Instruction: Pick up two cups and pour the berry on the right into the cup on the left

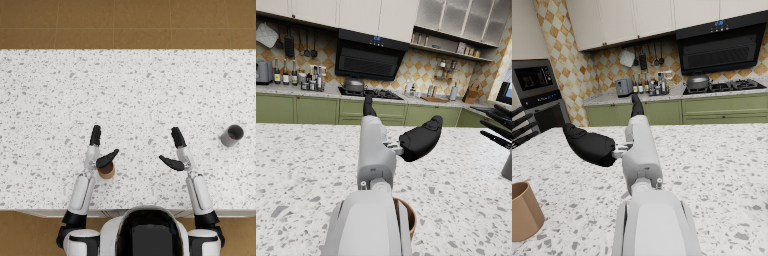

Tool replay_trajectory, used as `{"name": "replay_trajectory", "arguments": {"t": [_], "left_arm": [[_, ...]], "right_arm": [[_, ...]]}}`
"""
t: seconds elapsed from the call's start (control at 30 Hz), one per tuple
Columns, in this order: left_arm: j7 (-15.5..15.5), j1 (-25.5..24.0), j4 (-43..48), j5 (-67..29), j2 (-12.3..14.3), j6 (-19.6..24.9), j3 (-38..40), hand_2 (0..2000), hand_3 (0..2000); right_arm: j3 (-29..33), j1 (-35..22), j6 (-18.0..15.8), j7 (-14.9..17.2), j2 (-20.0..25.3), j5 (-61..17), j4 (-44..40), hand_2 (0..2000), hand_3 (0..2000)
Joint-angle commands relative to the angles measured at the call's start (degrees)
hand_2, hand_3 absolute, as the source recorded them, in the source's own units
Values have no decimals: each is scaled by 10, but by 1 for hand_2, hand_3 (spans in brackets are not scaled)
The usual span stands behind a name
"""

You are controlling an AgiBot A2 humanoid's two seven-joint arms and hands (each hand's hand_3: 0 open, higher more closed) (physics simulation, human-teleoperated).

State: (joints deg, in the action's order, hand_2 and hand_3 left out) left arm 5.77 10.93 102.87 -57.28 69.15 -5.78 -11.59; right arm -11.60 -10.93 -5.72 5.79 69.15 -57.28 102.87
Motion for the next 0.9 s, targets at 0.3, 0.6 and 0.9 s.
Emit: {"name": "replay_trajectory", "arguments": {"t": [0.3, 0.6, 0.9], "left_arm": [[0, 0, 0, 0, 0, 0, 0, 0, 0], [0, 1, -9, 0, 1, 0, -17, 0, 0], [-55, -66, 32, -53, -10, 55, 66, 0, 0]], "right_arm": [[0, 0, 0, 0, 0, 0, 0, 0, 0], [-17, -1, 0, 0, 1, 0, -9, 0, 0], [138, 16, 54, -55, 12, -54, -6, 0, 0]]}}
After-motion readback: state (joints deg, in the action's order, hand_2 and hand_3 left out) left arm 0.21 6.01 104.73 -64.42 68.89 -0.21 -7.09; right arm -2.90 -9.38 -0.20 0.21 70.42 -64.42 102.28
